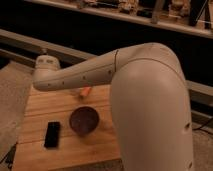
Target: Place the white sponge in the ceramic cup
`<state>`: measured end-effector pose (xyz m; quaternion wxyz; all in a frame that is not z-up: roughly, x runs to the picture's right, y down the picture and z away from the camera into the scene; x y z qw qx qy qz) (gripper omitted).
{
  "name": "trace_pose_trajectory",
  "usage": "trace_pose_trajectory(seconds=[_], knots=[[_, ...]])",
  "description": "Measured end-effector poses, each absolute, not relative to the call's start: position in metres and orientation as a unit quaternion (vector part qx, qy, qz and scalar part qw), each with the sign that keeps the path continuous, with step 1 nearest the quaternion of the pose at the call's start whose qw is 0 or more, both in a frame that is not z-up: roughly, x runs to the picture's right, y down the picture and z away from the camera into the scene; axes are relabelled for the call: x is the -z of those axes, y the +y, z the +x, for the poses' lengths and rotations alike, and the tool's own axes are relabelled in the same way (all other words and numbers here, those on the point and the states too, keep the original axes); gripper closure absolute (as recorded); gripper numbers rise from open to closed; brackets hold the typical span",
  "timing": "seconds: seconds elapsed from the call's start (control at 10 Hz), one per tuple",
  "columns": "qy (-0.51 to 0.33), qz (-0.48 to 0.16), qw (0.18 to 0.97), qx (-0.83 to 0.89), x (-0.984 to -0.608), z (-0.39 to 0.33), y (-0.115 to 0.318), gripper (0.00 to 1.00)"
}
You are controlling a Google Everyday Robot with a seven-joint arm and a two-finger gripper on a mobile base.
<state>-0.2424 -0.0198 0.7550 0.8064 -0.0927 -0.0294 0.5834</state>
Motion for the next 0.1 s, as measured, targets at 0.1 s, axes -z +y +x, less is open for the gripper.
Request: trace_pose_trajectory(seconds=[0.1], knots=[[-0.029, -0.093, 0.806, -0.583, -0.755, -0.2424, -0.0197, 0.96]])
